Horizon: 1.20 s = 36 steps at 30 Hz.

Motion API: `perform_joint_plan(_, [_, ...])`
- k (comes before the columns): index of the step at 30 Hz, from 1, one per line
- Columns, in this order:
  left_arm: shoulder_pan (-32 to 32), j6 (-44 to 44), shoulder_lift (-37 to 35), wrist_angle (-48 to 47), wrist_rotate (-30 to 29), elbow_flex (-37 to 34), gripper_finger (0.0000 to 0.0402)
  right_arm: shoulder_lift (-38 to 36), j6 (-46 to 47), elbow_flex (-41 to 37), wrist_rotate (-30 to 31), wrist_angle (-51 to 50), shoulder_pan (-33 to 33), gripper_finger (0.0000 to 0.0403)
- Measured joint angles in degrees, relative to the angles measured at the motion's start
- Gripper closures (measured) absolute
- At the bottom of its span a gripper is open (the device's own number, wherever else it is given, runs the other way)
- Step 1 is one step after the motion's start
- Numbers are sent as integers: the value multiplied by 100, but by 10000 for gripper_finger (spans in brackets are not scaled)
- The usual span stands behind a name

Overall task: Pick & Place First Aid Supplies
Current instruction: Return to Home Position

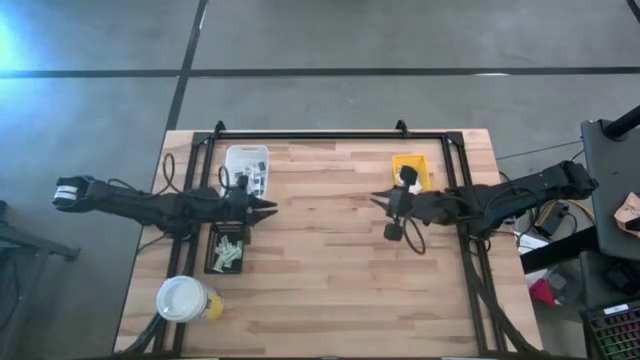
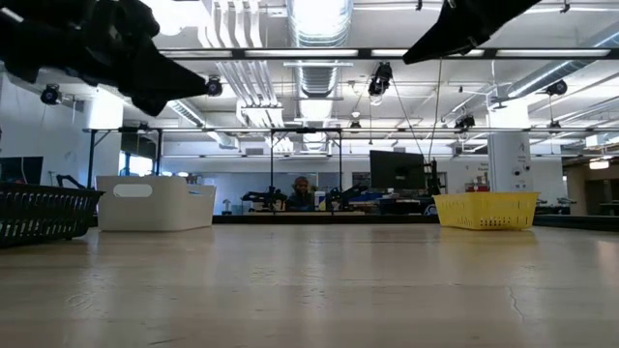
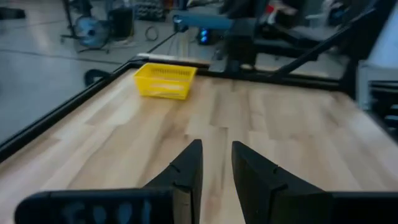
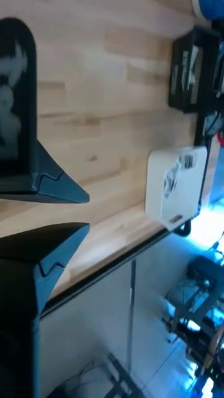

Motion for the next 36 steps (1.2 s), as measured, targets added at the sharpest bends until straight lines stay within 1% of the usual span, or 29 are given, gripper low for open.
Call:
perform_joint_plan(3, [0,-47,-198,345,72,-319,321,-117,-60,-2,-4,-62,-227,346])
perform_joint_plan(7, [0,-191,-535,338,223,-589,321,-245,-143,-19,-4,-66,-490,346])
perform_joint_plan(19, [0,-98,-1329,348,1194,-970,323,-623,-451,-84,-19,-63,-998,346])
perform_joint_plan(24, [0,6,-1525,336,1477,-1004,347,-1029,-442,-268,-20,-43,-1194,346])
perform_joint_plan(30, [0,187,-1669,335,1637,-1013,395,-1768,-162,-769,-12,-40,-1267,346])
perform_joint_plan(36, [0,328,-1856,353,1650,-1088,396,-2432,86,-1241,-15,-35,-1260,346])
